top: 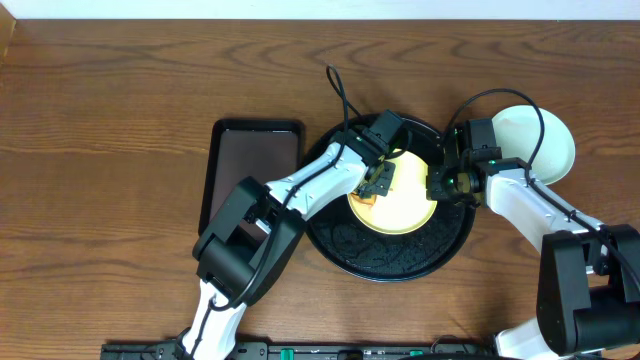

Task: Clean dirty plates on tray and stack at the side
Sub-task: 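Move the sponge onto the yellow plate and scrub it with left gripper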

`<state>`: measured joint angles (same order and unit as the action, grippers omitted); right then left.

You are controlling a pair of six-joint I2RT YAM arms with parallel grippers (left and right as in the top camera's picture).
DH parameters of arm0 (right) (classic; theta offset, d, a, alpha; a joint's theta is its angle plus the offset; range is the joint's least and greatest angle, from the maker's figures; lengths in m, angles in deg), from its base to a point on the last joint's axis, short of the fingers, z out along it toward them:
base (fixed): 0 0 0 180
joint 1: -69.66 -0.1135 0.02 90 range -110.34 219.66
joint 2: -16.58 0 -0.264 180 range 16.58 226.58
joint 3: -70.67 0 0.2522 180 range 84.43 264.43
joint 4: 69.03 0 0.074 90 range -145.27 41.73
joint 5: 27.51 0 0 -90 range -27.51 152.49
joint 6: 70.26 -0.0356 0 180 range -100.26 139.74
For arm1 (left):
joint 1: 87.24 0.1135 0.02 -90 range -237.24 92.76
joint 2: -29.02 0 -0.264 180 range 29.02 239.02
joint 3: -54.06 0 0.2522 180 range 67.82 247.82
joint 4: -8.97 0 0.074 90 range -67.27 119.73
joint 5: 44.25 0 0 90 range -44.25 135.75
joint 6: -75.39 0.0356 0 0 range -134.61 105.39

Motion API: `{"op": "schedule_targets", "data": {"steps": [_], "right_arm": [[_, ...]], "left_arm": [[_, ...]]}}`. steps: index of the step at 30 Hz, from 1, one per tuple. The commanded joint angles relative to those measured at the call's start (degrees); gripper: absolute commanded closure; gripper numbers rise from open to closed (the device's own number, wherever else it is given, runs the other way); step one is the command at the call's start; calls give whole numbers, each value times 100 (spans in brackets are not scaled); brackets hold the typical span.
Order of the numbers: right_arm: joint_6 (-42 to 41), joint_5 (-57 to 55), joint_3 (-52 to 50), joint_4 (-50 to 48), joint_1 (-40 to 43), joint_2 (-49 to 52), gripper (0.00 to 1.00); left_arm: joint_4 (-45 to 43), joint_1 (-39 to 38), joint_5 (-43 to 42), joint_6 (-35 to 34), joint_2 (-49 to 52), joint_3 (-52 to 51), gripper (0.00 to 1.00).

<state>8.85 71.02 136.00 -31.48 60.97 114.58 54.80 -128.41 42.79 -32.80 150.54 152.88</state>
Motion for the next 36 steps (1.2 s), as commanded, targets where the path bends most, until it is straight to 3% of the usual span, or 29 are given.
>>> {"op": "schedule_targets", "data": {"steps": [1, 6, 18, 21, 27, 36], "right_arm": [[28, -57, -44, -26, -79, -15, 99], [28, -57, -44, -26, -79, -15, 99], [35, -57, -44, -22, -79, -15, 99], [72, -57, -44, -20, -79, -15, 99], [72, -57, -44, -22, -79, -15, 99], [72, -57, -44, -20, -79, -15, 96]], "left_arm": [[146, -111, -22, -13, 472, -63, 93], [221, -291, -798, -11, 472, -63, 92], [389, -850, -907, -411, 472, -63, 92], [332, -831, -1412, -476, 470, -59, 92], [9, -415, -2627, -505, 350, 103, 92], [24, 992, -2789, -505, -787, 343, 92]]}}
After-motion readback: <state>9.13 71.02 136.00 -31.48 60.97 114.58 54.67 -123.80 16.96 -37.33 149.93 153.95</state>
